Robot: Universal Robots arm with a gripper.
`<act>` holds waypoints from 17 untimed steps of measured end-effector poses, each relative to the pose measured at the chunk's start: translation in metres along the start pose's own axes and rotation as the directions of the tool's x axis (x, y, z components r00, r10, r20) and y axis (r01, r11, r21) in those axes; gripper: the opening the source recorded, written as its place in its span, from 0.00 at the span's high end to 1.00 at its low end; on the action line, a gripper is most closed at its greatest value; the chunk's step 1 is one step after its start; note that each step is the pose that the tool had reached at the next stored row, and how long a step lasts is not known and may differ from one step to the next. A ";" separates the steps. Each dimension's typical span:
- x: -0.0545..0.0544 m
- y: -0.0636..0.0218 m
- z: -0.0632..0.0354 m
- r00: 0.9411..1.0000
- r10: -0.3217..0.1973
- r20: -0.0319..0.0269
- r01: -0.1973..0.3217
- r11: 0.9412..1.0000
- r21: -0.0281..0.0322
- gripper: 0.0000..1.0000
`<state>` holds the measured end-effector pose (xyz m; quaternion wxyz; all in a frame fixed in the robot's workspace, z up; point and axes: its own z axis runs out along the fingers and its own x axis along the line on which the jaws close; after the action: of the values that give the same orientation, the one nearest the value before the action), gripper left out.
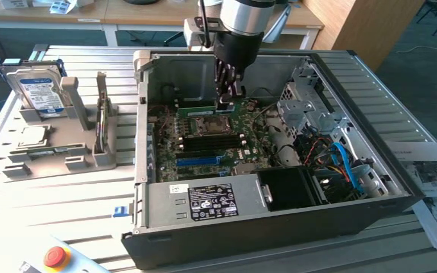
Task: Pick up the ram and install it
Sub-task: 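Insert the ram into the slot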
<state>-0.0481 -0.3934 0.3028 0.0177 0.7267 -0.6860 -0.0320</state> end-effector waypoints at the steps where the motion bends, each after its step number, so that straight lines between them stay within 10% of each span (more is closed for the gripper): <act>1: 0.000 0.0000 0.0000 1.000 0.001 0.000 -0.001 1.000 0.000 0.88; 17: 0.002 -0.0016 0.0003 1.000 0.024 0.002 -0.024 1.000 0.001 0.88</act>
<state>-0.0465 -0.3949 0.3024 0.0172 0.7185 -0.6946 -0.0322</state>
